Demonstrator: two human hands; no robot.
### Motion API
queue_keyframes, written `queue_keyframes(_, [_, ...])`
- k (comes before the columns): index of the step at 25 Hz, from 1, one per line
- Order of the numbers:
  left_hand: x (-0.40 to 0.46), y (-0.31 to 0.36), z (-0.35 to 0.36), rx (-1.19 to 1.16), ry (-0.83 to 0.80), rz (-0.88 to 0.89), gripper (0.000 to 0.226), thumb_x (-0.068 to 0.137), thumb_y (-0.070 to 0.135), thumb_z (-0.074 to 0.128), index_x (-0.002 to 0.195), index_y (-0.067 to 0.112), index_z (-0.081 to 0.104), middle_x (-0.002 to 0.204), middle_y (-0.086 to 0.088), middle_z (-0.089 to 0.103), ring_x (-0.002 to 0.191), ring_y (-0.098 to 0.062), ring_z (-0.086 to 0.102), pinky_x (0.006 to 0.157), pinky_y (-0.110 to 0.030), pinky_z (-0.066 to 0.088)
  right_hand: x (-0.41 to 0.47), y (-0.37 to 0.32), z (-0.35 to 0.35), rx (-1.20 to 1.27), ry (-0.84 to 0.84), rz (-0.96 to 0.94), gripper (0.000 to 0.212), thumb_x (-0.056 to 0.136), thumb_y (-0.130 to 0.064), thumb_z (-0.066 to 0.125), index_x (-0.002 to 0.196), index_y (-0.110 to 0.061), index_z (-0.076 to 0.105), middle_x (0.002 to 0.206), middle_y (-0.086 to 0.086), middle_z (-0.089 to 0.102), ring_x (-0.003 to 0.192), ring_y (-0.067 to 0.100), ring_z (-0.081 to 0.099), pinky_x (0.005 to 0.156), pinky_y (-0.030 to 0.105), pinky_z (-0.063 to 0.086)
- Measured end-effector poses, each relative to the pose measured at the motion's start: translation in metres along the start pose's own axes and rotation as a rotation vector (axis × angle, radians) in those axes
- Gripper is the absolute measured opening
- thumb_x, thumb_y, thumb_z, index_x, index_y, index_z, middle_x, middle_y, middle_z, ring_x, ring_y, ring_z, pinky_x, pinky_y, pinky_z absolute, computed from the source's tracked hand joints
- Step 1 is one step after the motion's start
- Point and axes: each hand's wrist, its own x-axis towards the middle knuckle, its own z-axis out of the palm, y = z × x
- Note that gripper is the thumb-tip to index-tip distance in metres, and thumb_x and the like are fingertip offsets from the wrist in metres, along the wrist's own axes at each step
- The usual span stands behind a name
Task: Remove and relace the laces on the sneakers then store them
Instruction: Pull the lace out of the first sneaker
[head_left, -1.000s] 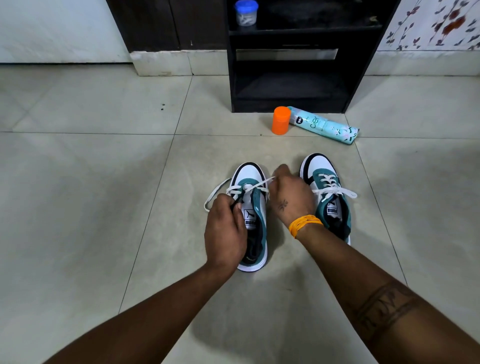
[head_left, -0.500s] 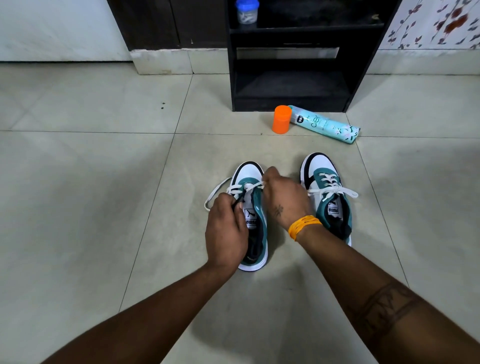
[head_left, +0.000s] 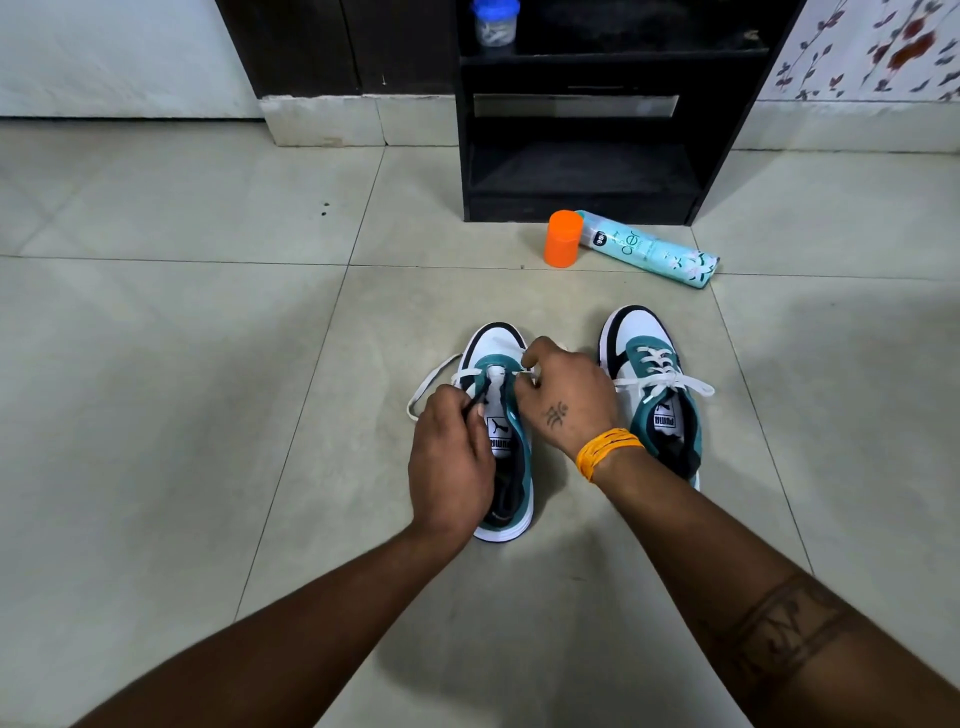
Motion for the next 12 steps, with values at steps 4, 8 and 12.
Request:
queue_keyframes(4, [0.000,0.002,0.000,0.003,0.001,-0.013,0.013,0.103,0.023,0.048,0.099,0.011,0.050,0.093,-0.006,0.061,0.083,-0.029,0.056,0.066,-0.038,0.042,-0.003,0.006,0.000,-0.185,-0.040,-0.070,0.014,0.099,-0.021,0.047,0.108,-0.011,0.052,0.091,0.018,0.070,0.086,0.044,0.067,0.063,0.040,0.042])
queue_keyframes(8, [0.000,0.000,0.000,0.011,-0.010,-0.004,0.012,0.103,0.025,0.046,0.099,0.013,0.048,0.094,-0.007,0.061,0.084,-0.030,0.056,0.067,-0.040,0.043,-0.012,0.014,0.000,-0.349,-0.231,0.063,0.026,0.097,-0.020,0.054,0.120,-0.011,0.062,0.113,0.015,0.070,0.106,0.038,0.067,0.082,0.040,0.052])
queue_keyframes(12, [0.001,-0.002,0.002,0.027,-0.001,0.008,0.014,0.103,0.024,0.045,0.100,0.011,0.049,0.095,-0.007,0.060,0.085,-0.030,0.056,0.068,-0.039,0.042,-0.008,0.005,-0.005,-0.044,-0.115,0.062,0.028,0.095,-0.026,0.051,0.119,-0.018,0.061,0.100,0.017,0.072,0.096,0.040,0.067,0.077,0.040,0.051])
